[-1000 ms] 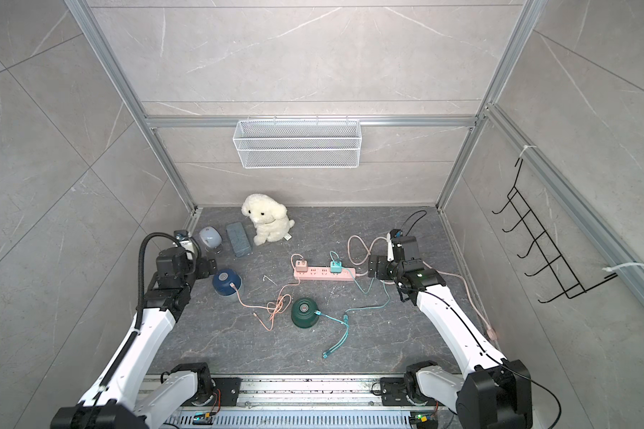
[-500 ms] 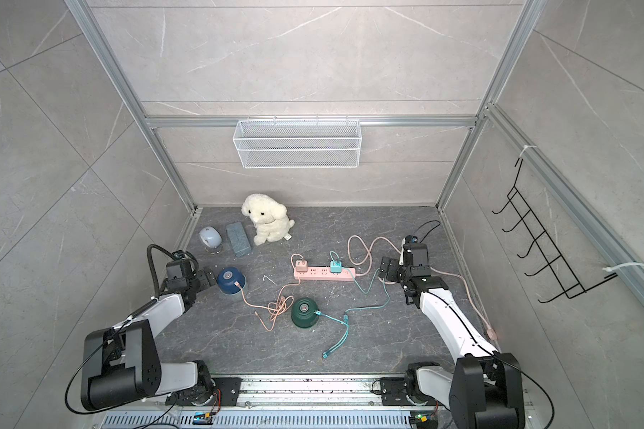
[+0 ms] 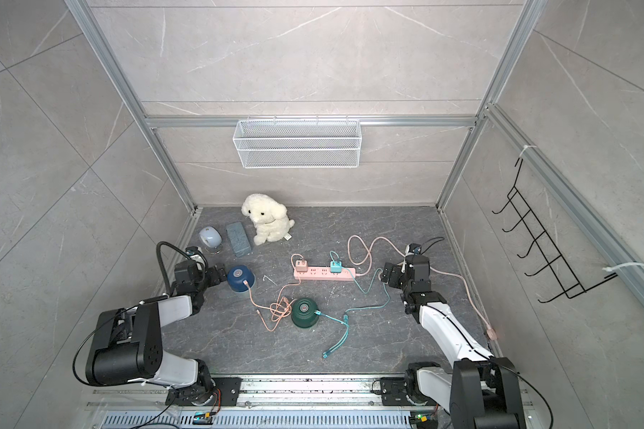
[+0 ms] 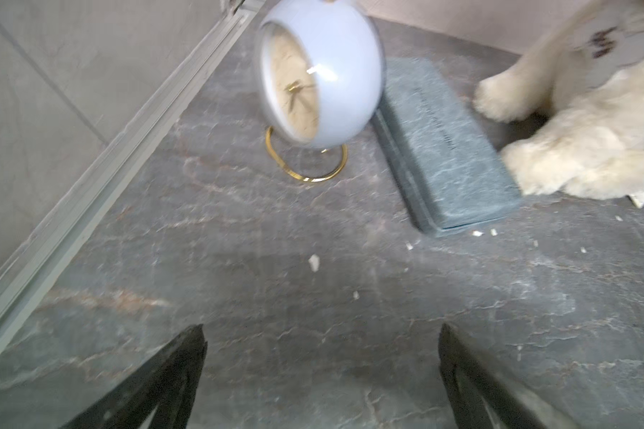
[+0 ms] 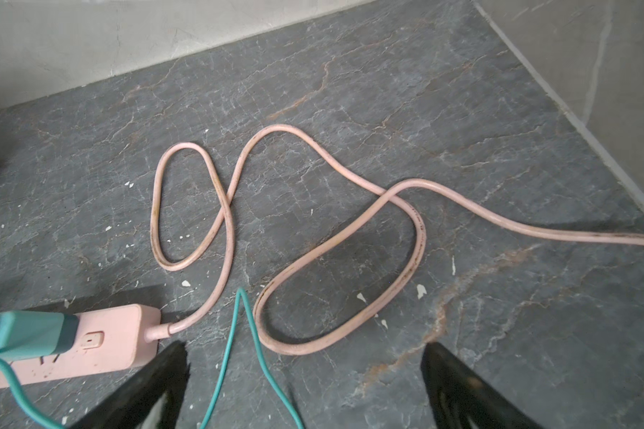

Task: Charge the cordless meat grinders
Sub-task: Reset both arms

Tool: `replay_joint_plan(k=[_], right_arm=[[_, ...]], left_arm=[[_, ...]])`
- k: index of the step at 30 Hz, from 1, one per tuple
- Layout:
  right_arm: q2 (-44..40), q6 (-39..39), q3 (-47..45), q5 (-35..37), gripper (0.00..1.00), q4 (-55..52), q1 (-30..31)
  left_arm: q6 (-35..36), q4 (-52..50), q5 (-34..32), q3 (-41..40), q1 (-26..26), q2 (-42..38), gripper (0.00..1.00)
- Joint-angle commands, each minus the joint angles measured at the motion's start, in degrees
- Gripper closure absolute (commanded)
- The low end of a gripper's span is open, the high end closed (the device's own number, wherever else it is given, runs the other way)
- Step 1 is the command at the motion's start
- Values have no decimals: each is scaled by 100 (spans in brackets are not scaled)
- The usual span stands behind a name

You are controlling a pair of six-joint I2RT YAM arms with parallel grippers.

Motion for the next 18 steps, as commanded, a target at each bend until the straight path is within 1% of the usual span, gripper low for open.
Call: replay_joint_plan(k=[1, 2, 3, 4, 5, 6, 7, 9, 11, 12, 13, 14, 15, 16, 17, 18], right_arm=[[-162, -159, -332, 341, 0, 946, -11], [-147, -191, -401, 351, 0, 1070, -11], [-132, -187, -478, 377, 0, 1212, -11], [-107, -224, -633, 364, 0, 1519, -14], [-57, -248, -802, 364, 0, 1918, -12], [16, -292, -982, 355, 0, 2388, -15], [168, -381, -1205, 361, 0, 2980, -11], [740, -593, -1581, 396, 0, 4533, -18], [961, -937, -1575, 255, 0, 4849, -19], [1214, -909, -1562, 294, 1, 5060, -17], [1801, -953, -1609, 184, 0, 5750, -8], [2481, -1027, -1653, 122, 0, 6772, 7], [2634, -1045, -1660, 60, 0, 6851, 20], [2106, -906, -1477, 320, 0, 5494, 24], [2051, -911, -1292, 417, 0, 5097, 35], [2388, -1076, -1208, 473, 0, 5584, 134]], left_arm=[[393, 2156, -446, -711, -230, 341, 1], [339, 1459, -313, -626, -231, 139, 0], [330, 1266, -316, -481, -231, 100, 1], [361, 1624, -324, -514, -225, 279, 1], [352, 1323, -307, -486, -222, 196, 0], [347, 1271, -305, -468, -222, 149, 0], [344, 1452, -329, -494, -223, 208, 0], [354, 1313, -303, -479, -223, 152, 0], [359, 1366, -322, -499, -222, 174, 0], [350, 1332, -313, -495, -222, 152, 0], [359, 1390, -333, -506, -222, 168, 0], [359, 1362, -334, -501, -222, 157, 0], [359, 1361, -342, -502, -231, 153, 0], [372, 1397, -347, -508, -231, 169, 0], [390, 1353, -285, -509, -238, 151, 0], [398, 1351, -235, -483, -234, 177, 0]])
